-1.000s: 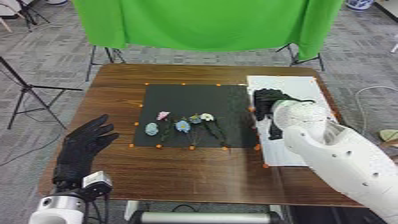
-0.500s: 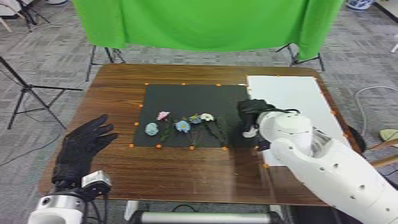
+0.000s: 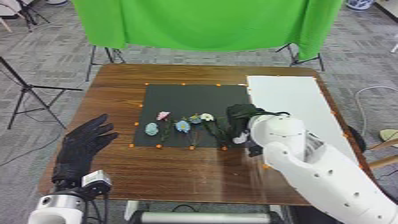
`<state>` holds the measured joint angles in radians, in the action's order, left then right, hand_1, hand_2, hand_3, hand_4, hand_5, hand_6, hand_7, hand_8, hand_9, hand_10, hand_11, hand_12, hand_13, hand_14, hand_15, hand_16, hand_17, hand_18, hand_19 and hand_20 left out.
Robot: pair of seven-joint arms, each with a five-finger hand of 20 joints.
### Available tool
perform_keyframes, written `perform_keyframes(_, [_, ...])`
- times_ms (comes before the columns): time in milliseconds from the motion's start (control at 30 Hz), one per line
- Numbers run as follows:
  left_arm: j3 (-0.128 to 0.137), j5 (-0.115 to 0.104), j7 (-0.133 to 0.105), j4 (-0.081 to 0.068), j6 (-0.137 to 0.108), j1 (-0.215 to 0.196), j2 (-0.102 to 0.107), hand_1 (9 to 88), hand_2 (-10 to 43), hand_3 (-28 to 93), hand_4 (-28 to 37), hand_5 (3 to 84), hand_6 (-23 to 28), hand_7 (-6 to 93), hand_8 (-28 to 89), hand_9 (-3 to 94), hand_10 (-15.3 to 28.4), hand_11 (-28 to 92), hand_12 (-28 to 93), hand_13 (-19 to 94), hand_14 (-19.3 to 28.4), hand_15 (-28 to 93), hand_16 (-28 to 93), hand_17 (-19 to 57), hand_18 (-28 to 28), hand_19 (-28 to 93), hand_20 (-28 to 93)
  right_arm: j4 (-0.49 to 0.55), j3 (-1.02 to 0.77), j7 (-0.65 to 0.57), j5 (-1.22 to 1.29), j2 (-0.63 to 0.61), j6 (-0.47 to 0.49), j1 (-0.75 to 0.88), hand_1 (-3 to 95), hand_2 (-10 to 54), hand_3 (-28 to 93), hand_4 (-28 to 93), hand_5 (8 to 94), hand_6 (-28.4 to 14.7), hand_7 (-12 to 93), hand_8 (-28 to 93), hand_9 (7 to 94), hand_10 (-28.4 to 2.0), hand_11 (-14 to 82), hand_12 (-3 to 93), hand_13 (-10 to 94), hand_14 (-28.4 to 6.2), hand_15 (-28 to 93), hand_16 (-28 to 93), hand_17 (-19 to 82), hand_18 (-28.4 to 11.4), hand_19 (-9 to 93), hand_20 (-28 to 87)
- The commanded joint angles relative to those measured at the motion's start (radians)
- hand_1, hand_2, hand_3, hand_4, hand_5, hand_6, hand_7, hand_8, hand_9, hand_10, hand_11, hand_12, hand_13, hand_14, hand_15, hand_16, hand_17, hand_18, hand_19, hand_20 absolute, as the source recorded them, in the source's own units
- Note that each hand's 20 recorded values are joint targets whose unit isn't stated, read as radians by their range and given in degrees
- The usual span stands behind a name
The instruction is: Arrange flowers
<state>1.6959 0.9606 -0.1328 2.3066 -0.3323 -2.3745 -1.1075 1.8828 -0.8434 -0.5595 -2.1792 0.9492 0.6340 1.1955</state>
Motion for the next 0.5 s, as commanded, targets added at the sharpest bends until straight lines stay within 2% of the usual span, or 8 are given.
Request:
perform_keyframes(33, [-0.006, 0.001, 0.01, 0.001, -0.003, -0.008, -0.002, 26.3, 7.4, 81, -17.4, 41.8, 12.7, 13.2, -9, 36.7, 20.4, 31, 8, 29, 26.9, 58, -12, -7.0, 24.4, 68, -8, 0.018, 0.003, -0.016, -0.005, 0.022, 0.037, -0.002, 37.8, -9.5, 88, -28, 61.8, -4.6, 28, -17, 73.2, -15.8, 33.7, 18.5, 73, -8.4, 81, 12, 25, -26.1, 90, 21])
perform_keyframes(67, [-0.009, 0.001, 0.01, 0.002, -0.008, -0.009, -0.001, 26.3, 7.4, 81, -17.4, 41.8, 12.7, 13.2, -9, 36.7, 20.4, 31, 8, 29, 26.9, 58, -12, -7.0, 24.4, 68, -8, 0.019, 0.007, -0.021, 0.001, 0.021, 0.034, -0.007, 36.9, -9.5, 88, -28, 61.1, -5.4, 27, -17, 72.1, -16.6, 33.3, 17.6, 72, -8.7, 81, 12, 24, -26.6, 89, 21])
perform_keyframes(133, [-0.008, 0.005, 0.016, 0.002, 0.001, -0.008, -0.005, 26.3, 7.4, 81, -17.4, 41.9, 12.7, 13.2, -9, 36.7, 20.5, 31, 8, 29, 26.8, 58, -12, -7.0, 24.4, 68, -8, 0.019, 0.003, -0.024, -0.001, 0.026, 0.055, -0.009, 35.7, -9.5, 88, -28, 59.6, -6.3, 27, -16, 71.1, -17.6, 32.7, 16.8, 72, -8.9, 81, 12, 24, -27.2, 89, 21])
perform_keyframes(233, [-0.009, 0.004, 0.017, 0.002, -0.002, -0.007, -0.005, 26.4, 7.4, 81, -17.3, 41.9, 12.7, 13.3, -9, 36.7, 20.4, 31, 8, 29, 26.9, 58, -12, -7.0, 24.4, 68, -8, 0.019, 0.001, -0.023, -0.007, 0.03, 0.07, -0.009, 34.8, -9.5, 88, -28, 57.8, -7.0, 26, -16, 69.2, -18.8, 32.5, 16.5, 71, -9.6, 81, 12, 23, -27.9, 89, 22])
perform_keyframes(500, [-0.006, 0.006, 0.019, 0.003, -0.003, -0.011, -0.006, 26.4, 7.3, 82, -17.2, 41.9, 12.7, 13.2, -9, 36.8, 20.4, 31, 8, 29, 26.9, 58, -12, -7.0, 24.4, 68, -8, 0.033, -0.018, -0.034, 0.004, 0.061, 0.149, 0.012, 33.4, -9.5, 88, -28, 54.5, -7.6, 22, -15, 68.2, -19.4, 36.4, 16.8, 71, -11.2, 87, 14, 23, -28.3, 88, 26])
